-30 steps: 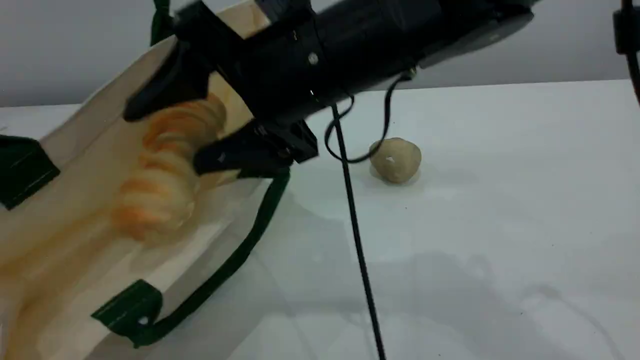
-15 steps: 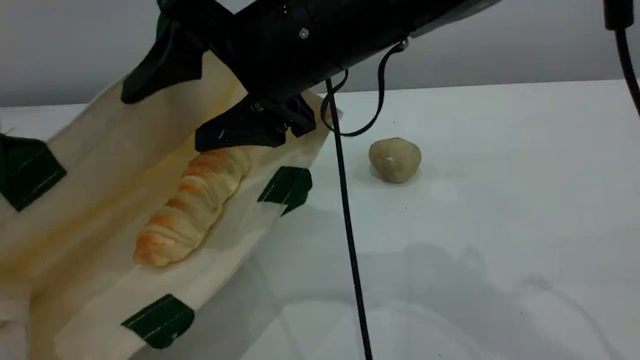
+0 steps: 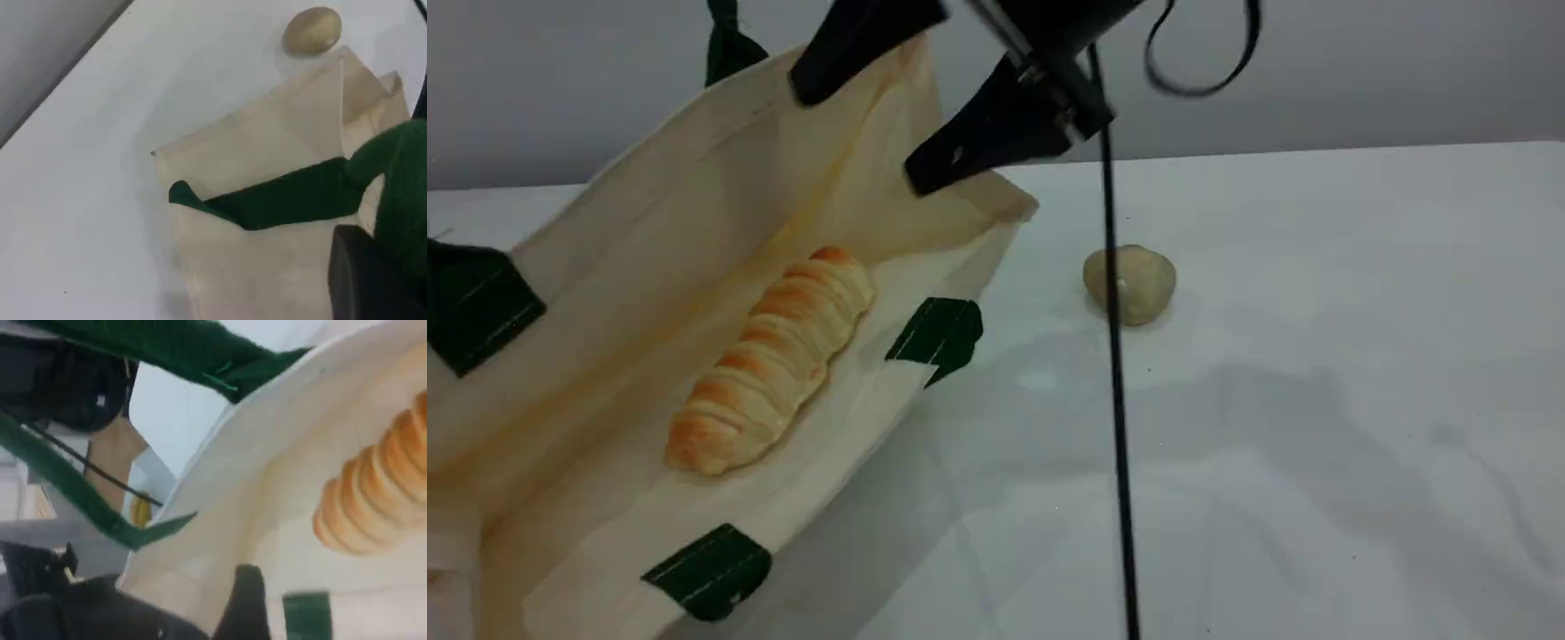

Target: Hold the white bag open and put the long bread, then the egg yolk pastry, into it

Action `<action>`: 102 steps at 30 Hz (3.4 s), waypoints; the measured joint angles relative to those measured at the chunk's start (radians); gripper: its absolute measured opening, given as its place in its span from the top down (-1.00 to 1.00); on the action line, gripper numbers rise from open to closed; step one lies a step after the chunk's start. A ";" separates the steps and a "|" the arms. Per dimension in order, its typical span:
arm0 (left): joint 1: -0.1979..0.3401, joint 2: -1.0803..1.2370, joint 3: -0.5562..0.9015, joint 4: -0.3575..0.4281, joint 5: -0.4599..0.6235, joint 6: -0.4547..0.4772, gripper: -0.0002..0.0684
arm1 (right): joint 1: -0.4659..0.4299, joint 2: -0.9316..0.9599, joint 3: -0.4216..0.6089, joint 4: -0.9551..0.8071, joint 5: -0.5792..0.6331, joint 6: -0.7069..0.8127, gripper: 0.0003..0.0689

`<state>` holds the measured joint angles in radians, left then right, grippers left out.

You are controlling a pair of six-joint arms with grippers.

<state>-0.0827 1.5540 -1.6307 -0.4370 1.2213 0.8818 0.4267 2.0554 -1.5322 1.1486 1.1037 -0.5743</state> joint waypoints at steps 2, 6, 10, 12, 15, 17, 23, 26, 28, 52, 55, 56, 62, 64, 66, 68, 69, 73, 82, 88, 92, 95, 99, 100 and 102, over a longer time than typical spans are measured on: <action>0.000 0.000 0.000 0.005 0.000 0.000 0.79 | -0.019 0.000 -0.033 -0.029 0.037 0.018 -0.70; 0.000 0.000 0.000 0.015 0.000 0.000 0.79 | -0.054 0.000 -0.104 -0.103 0.047 0.032 -0.70; 0.000 0.001 0.000 0.015 0.000 0.000 0.79 | -0.083 0.000 -0.132 -0.207 -0.019 0.032 -0.66; 0.000 0.001 0.000 0.015 0.000 0.000 0.79 | -0.091 0.000 -0.132 -0.260 -0.064 0.032 -0.62; 0.000 0.001 0.000 0.015 0.000 0.000 0.79 | -0.091 0.000 -0.131 -0.334 -0.141 0.032 -0.57; 0.000 0.001 0.000 0.015 0.000 0.000 0.79 | -0.089 0.002 -0.131 -0.384 -0.194 0.032 -0.53; 0.000 0.001 0.000 0.015 0.000 0.000 0.79 | -0.089 0.031 -0.131 -0.498 -0.275 0.032 -0.50; 0.000 0.001 0.000 0.004 0.000 0.000 0.79 | -0.089 0.054 -0.131 -0.507 -0.307 0.052 -0.50; 0.000 0.001 0.000 -0.012 0.000 0.000 0.79 | -0.089 0.077 -0.131 -0.510 -0.322 0.052 -0.50; 0.000 0.001 0.000 -0.018 0.000 0.000 0.79 | -0.089 0.285 -0.131 -0.784 -0.472 0.219 -0.61; 0.000 0.001 0.000 -0.018 0.000 0.000 0.79 | -0.089 0.286 -0.131 -0.872 -0.466 0.271 -0.61; 0.000 0.001 0.000 -0.018 0.000 0.000 0.79 | -0.089 0.287 -0.131 -0.903 -0.465 0.287 -0.61; 0.000 0.001 0.000 -0.018 0.000 0.000 0.79 | -0.089 0.290 -0.131 -1.016 -0.464 0.339 -0.60; 0.000 0.001 0.000 -0.018 0.000 0.000 0.79 | -0.089 0.291 -0.131 -1.018 -0.473 0.339 -0.56; 0.000 0.001 0.000 -0.018 0.000 0.000 0.79 | -0.089 0.296 -0.131 -1.018 -0.473 0.339 -0.49; 0.000 0.001 0.000 -0.018 0.000 0.000 0.79 | -0.089 0.306 -0.131 -1.016 -0.475 0.339 -0.41; 0.000 0.001 0.000 -0.018 0.000 0.000 0.79 | -0.089 0.314 -0.131 -1.014 -0.475 0.339 -0.37; 0.000 0.001 0.000 -0.018 0.000 0.000 0.79 | -0.088 0.336 -0.131 -0.992 -0.469 0.338 -0.17; 0.000 0.001 0.000 -0.018 0.000 0.000 0.79 | -0.088 0.337 -0.131 -0.968 -0.464 0.330 0.26; 0.000 0.001 0.000 -0.014 0.000 0.000 0.79 | -0.089 0.328 -0.131 -0.977 -0.456 0.343 0.27; 0.000 0.001 0.000 -0.010 0.000 0.000 0.79 | -0.091 0.277 -0.129 -1.046 -0.425 0.411 0.30; 0.000 0.001 0.000 -0.009 0.000 0.000 0.79 | -0.091 0.224 -0.130 -1.086 -0.384 0.466 0.30; 0.000 0.001 0.000 -0.009 0.000 0.000 0.79 | -0.091 0.164 -0.121 -1.090 -0.315 0.495 0.31; 0.000 0.001 0.000 -0.009 0.000 0.000 0.79 | -0.089 0.151 -0.110 -1.090 -0.311 0.495 0.31; 0.000 0.001 0.000 -0.009 0.000 0.000 0.79 | -0.089 0.120 -0.080 -1.081 -0.315 0.495 0.31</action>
<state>-0.0827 1.5547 -1.6307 -0.4455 1.2213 0.8818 0.3380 2.1753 -1.6121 0.0672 0.7890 -0.0796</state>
